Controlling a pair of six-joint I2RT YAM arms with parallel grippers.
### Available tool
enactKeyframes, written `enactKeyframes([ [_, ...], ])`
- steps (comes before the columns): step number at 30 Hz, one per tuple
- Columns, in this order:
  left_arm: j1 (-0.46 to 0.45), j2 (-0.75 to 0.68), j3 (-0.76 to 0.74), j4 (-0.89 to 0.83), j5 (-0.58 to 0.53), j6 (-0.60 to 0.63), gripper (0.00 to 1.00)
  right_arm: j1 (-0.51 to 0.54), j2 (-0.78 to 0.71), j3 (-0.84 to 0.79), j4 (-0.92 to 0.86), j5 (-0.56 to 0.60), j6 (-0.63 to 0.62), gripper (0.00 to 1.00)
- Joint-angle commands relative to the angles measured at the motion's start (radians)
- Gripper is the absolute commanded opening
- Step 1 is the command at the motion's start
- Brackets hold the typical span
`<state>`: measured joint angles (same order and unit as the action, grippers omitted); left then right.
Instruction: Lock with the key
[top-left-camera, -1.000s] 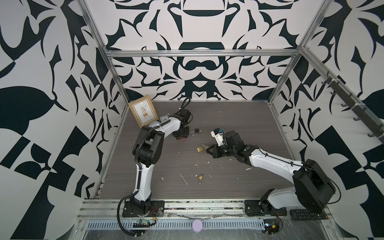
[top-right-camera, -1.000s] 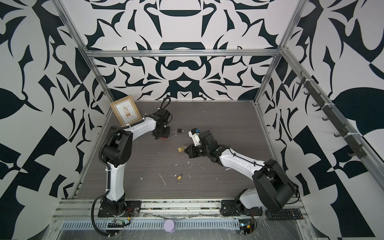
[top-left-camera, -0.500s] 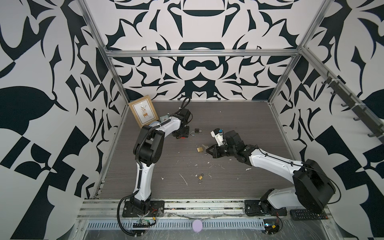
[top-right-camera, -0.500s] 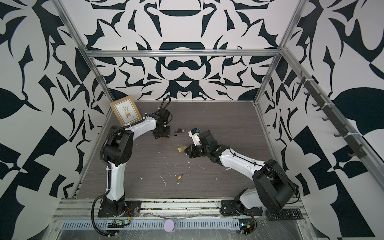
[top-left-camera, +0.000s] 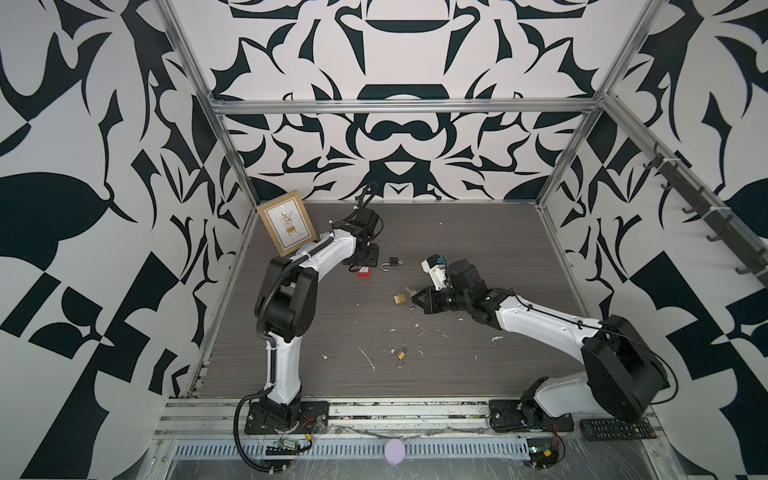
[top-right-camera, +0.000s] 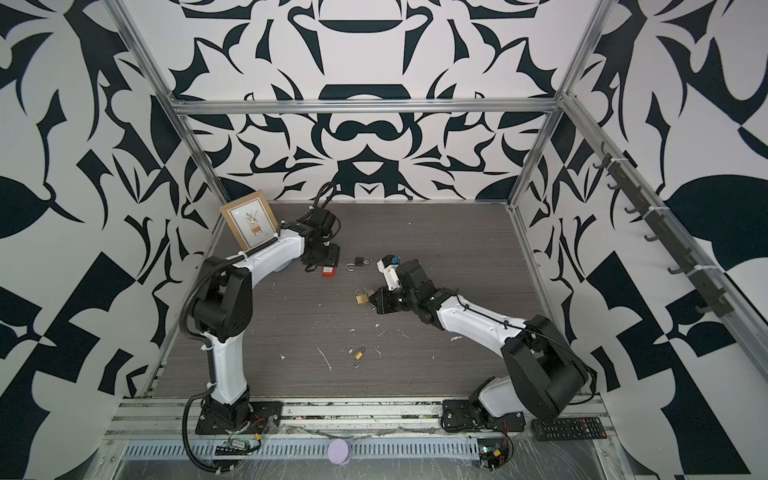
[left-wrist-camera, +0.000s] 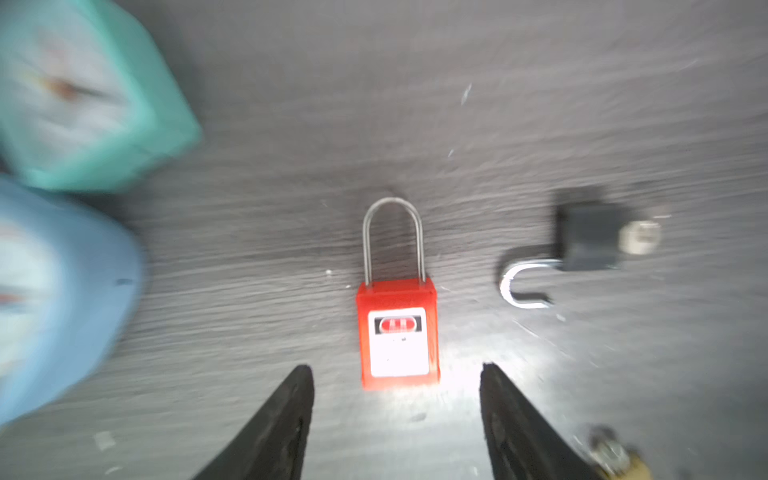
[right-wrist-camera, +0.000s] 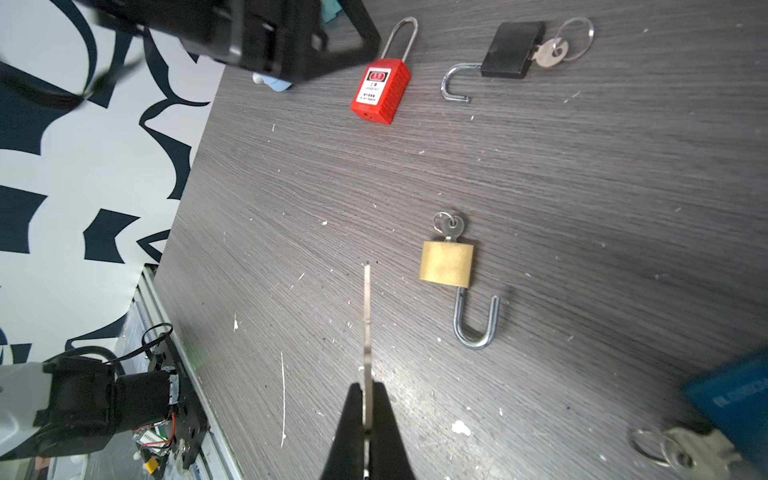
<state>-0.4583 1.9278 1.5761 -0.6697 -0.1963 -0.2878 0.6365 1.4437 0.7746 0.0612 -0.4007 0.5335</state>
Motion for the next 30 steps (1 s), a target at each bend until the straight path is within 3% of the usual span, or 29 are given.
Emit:
enactKeyframes([
  [1,0.005,-0.197,-0.033,0.002,-0.051,0.009,0.75,-0.001,0.042,0.081,-0.004,0.034,0.017,0.00],
  [7,0.006,-0.521,-0.240,0.116,-0.114,0.017,0.84,0.005,0.161,0.223,-0.053,0.042,0.013,0.00],
  [11,0.010,-0.729,-0.393,0.163,-0.124,0.040,0.96,0.017,0.265,0.351,-0.102,0.039,0.014,0.00],
  [16,0.014,-0.885,-0.523,0.182,-0.154,0.066,1.00,0.032,0.414,0.531,-0.179,0.037,0.036,0.00],
  [20,0.015,-0.934,-0.572,0.200,-0.178,0.083,1.00,0.040,0.524,0.673,-0.253,0.039,0.047,0.00],
  [30,0.016,-0.889,-0.570,0.193,-0.163,0.082,1.00,0.042,0.708,0.905,-0.356,0.094,0.054,0.00],
])
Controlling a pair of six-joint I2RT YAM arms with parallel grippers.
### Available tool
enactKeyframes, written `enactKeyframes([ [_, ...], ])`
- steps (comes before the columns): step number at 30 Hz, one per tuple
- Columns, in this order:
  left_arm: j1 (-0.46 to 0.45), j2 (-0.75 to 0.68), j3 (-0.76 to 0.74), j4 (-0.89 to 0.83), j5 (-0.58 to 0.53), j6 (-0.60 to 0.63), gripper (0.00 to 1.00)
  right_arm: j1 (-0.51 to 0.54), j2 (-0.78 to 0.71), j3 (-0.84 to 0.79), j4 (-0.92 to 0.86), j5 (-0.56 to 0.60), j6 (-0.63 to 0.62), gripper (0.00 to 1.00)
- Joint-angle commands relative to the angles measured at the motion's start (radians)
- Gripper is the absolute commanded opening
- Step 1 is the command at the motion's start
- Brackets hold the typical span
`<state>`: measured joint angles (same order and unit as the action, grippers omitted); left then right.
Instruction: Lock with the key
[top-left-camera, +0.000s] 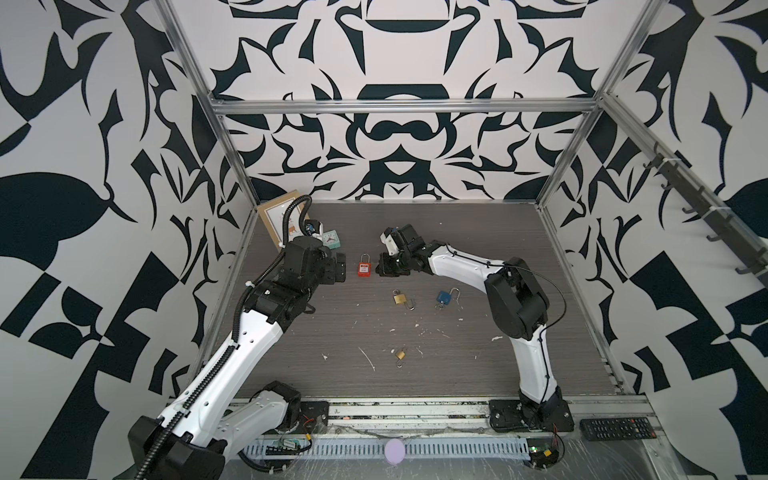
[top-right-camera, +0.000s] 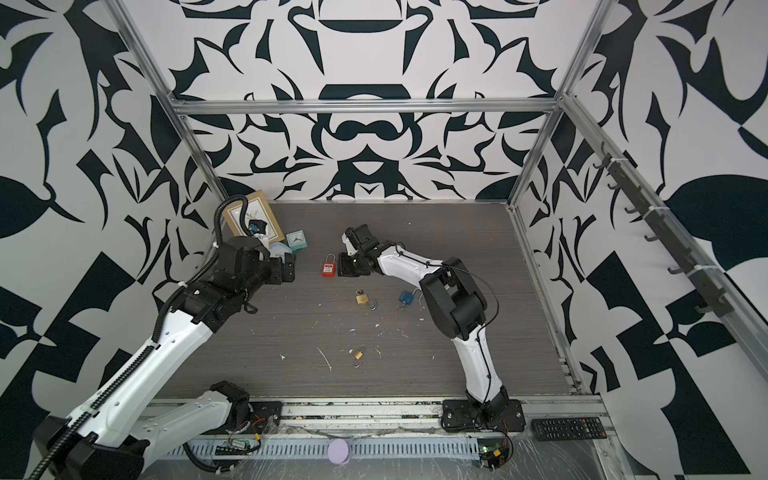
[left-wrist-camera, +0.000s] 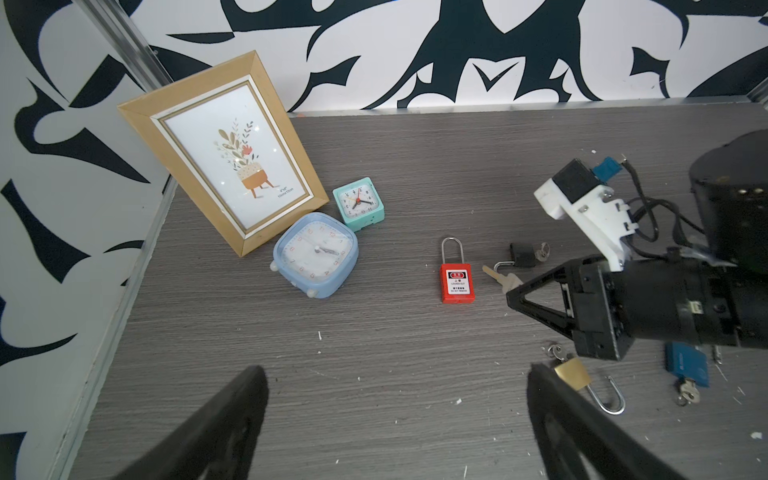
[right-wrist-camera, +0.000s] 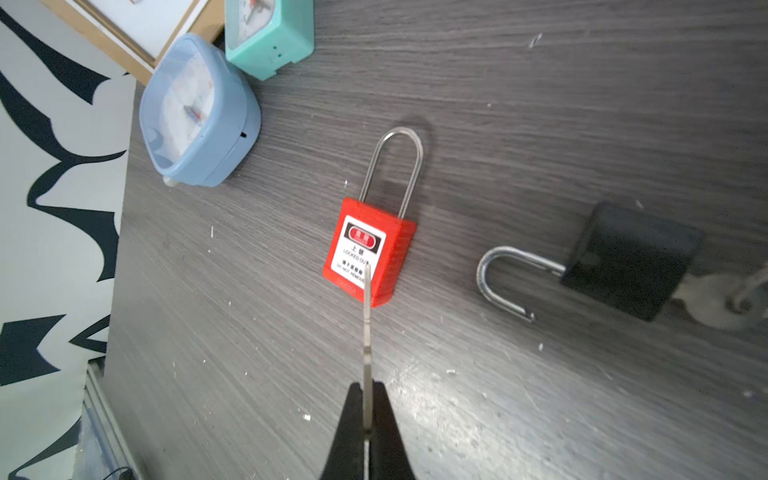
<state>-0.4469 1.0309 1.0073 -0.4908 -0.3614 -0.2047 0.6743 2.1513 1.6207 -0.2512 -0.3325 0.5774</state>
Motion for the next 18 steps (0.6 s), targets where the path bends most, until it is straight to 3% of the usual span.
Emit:
enactKeyframes([
  [1,0.004,0.012,-0.002,0.015,0.006,-0.002,1.00,0.004,0.011,0.069,-0.045,0.029,0.014,0.00],
  [18,0.003,0.049,0.008,0.015,0.024,-0.009,0.99,0.004,0.104,0.151,-0.051,0.061,0.025,0.00],
])
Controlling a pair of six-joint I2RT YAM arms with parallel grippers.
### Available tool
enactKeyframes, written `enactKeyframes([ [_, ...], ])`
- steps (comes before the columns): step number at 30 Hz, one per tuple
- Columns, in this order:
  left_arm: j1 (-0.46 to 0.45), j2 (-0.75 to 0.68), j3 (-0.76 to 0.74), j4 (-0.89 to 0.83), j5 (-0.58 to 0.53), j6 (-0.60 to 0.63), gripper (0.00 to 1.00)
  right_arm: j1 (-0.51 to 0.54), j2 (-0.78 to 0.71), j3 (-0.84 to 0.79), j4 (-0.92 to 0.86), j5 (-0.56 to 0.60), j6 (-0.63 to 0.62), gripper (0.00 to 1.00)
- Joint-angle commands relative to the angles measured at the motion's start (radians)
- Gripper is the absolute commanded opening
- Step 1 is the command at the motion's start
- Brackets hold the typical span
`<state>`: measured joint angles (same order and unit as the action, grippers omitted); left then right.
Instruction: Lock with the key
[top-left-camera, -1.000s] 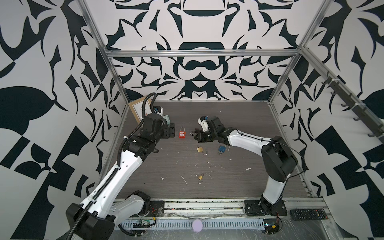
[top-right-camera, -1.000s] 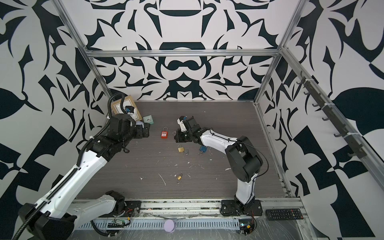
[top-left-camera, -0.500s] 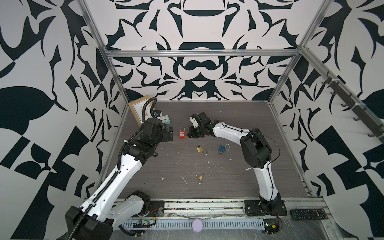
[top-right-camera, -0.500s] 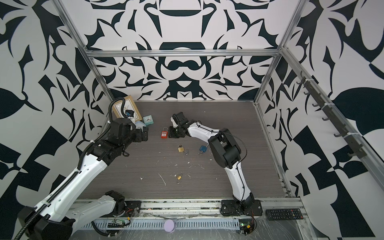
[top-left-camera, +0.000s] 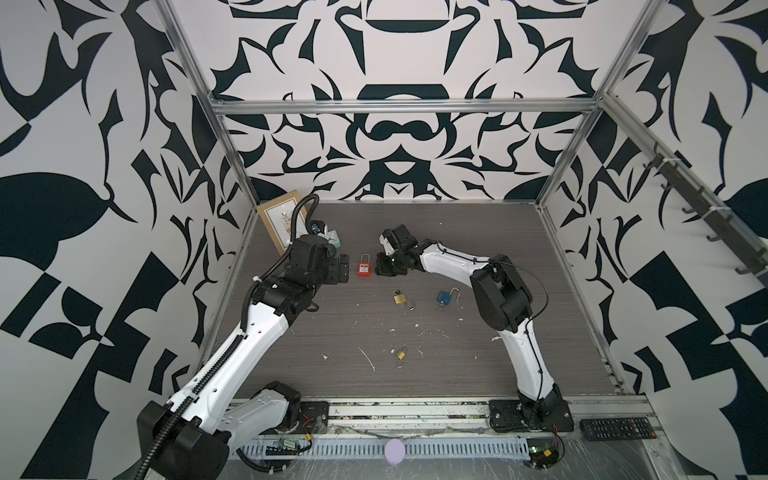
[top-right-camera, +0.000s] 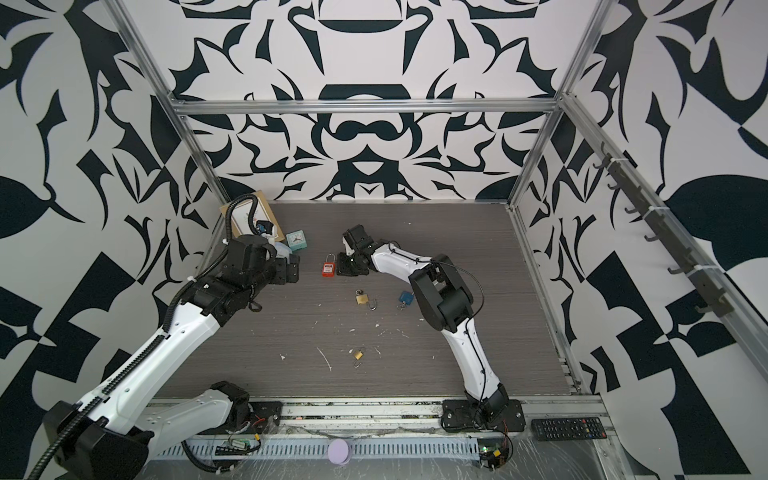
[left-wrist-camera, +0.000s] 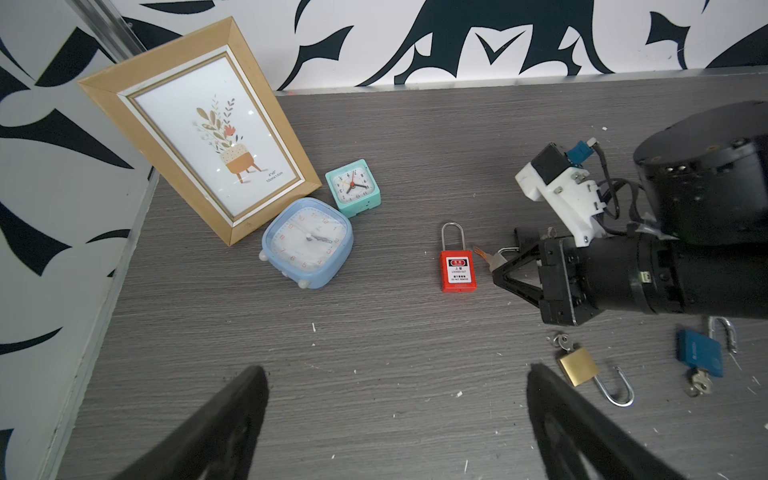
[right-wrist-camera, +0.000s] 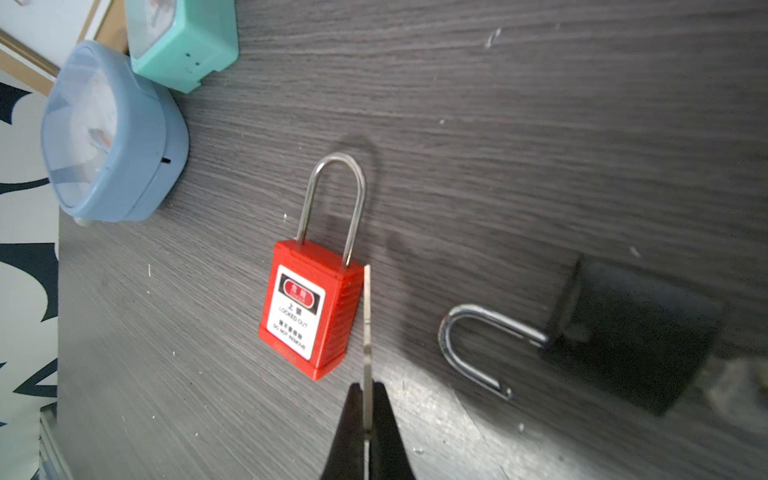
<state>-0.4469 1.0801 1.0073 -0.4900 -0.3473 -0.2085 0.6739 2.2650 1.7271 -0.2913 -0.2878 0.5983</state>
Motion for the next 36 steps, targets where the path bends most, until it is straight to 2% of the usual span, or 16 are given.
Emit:
enactKeyframes([
  [1,0.004,0.000,0.007,0.014,0.010,-0.006,1.00,0.003,-0.006,0.049,-0.014,0.016,0.005,0.00],
  [17,0.004,-0.011,0.004,0.011,0.013,-0.008,1.00,0.005,0.044,0.092,-0.039,0.003,0.008,0.00],
  [29,0.003,-0.007,0.004,0.009,0.013,-0.010,1.00,0.005,0.057,0.104,-0.039,-0.014,0.011,0.20],
  [36,0.004,-0.002,0.004,0.009,0.013,-0.012,0.99,0.006,0.060,0.107,-0.034,-0.023,0.011,0.23],
])
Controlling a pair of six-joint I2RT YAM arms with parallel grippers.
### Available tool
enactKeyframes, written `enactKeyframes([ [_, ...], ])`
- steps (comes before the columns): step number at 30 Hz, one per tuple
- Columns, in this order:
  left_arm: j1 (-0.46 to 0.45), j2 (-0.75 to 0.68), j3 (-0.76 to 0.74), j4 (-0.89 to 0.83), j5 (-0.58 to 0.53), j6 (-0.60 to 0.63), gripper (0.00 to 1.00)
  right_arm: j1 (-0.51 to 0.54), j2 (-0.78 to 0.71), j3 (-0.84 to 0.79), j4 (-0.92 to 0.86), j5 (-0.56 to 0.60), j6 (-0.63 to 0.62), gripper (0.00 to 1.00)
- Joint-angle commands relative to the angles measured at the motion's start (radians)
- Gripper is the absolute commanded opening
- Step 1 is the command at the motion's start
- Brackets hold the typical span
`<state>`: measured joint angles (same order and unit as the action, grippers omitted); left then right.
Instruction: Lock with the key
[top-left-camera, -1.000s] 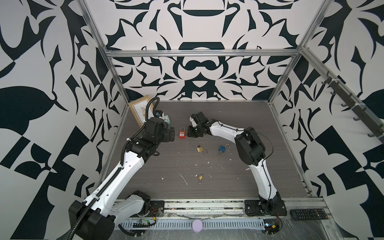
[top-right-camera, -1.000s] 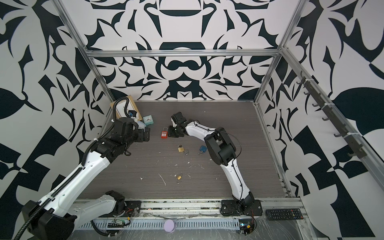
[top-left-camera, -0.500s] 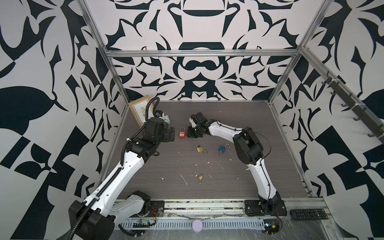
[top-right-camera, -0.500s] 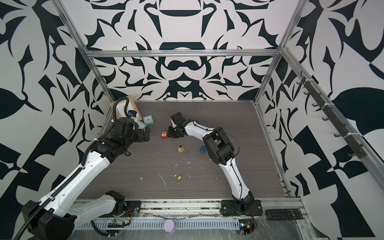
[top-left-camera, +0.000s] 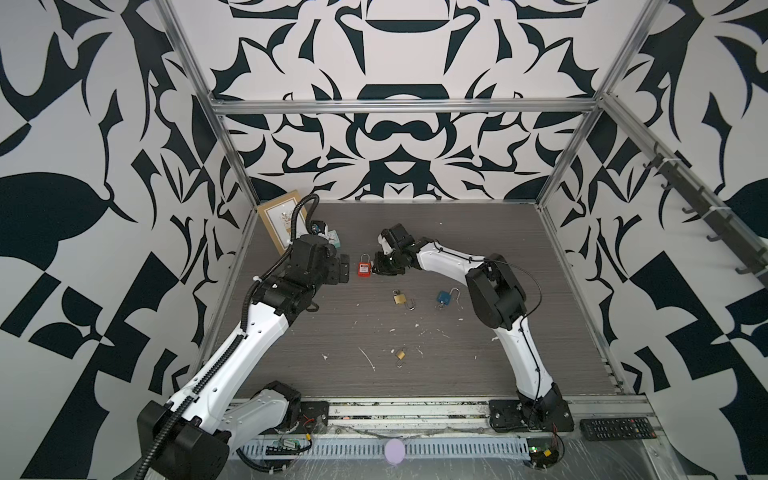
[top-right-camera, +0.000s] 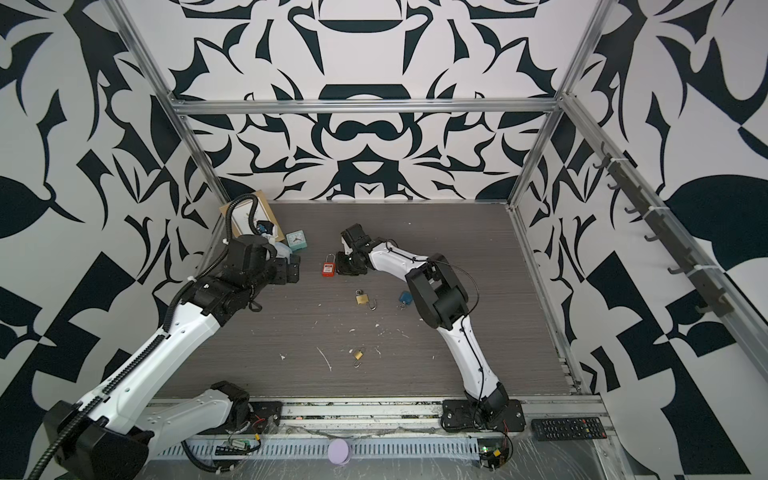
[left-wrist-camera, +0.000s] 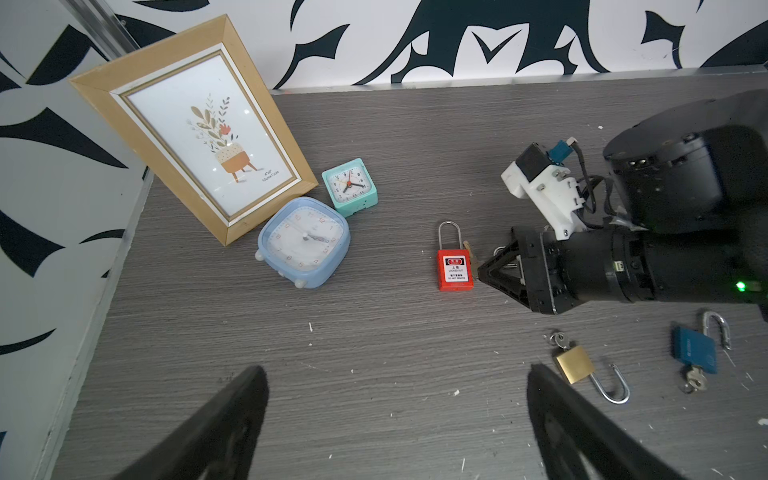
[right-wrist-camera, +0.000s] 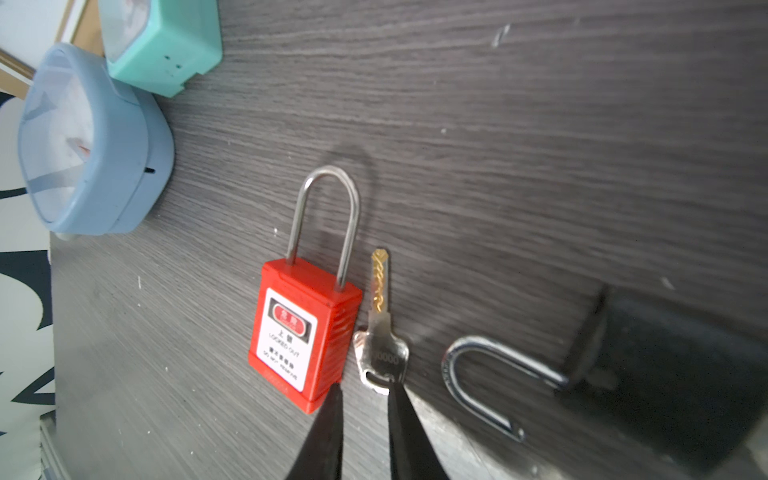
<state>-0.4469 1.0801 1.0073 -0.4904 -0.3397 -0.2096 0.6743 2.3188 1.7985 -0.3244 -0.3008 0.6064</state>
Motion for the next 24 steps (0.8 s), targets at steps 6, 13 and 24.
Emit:
enactKeyframes([
  [6,0.004,0.004,0.005,0.009,0.005,-0.010,0.99,0.004,-0.031,0.032,0.008,-0.008,-0.018,0.27],
  [13,0.003,-0.009,0.003,0.011,-0.029,-0.032,1.00,-0.033,-0.198,-0.042,0.002,0.054,-0.130,0.39],
  [24,0.004,-0.014,-0.016,0.017,0.072,-0.145,0.99,-0.116,-0.221,-0.004,-0.239,-0.017,-0.478,0.74],
])
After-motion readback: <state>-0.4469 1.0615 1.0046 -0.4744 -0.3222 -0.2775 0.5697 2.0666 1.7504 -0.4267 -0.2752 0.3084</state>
